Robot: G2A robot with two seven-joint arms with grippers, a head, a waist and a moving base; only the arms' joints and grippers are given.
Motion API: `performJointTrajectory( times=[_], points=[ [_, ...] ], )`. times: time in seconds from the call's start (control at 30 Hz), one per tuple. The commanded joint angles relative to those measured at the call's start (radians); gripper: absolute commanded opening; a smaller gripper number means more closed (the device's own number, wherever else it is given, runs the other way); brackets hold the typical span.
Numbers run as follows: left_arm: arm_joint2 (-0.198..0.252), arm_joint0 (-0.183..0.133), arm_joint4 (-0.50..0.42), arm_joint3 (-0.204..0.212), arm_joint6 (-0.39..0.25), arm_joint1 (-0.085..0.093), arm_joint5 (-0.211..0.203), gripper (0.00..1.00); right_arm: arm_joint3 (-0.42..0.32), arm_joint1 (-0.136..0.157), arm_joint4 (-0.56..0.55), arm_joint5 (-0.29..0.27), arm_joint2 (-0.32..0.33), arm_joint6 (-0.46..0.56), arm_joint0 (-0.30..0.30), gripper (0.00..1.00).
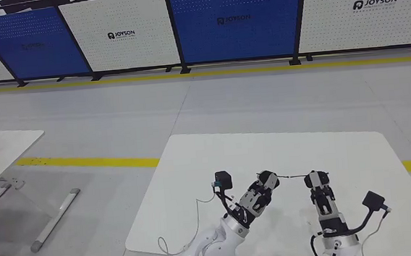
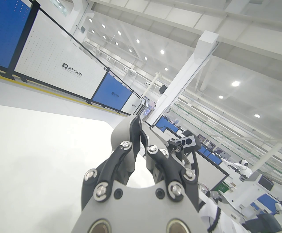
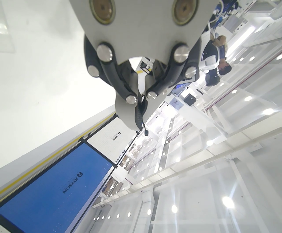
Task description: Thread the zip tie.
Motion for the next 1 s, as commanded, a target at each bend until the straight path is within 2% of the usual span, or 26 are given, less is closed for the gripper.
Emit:
performJointTrajectory(
  times=[0.0, 0.97],
  points=[
    [0.0, 0.0, 0.0, 0.0, 0.0, 0.0, 0.0, 0.0, -0.002, 0.0, -0.002, -0.003, 0.002, -0.001, -0.003, 0.0],
    [0.0, 0.0, 0.0, 0.0, 0.0, 0.0, 0.0, 0.0, 0.01, -0.011, -0.031, 0.009, 0.004, 0.019, 0.006, 0.0]
  ],
)
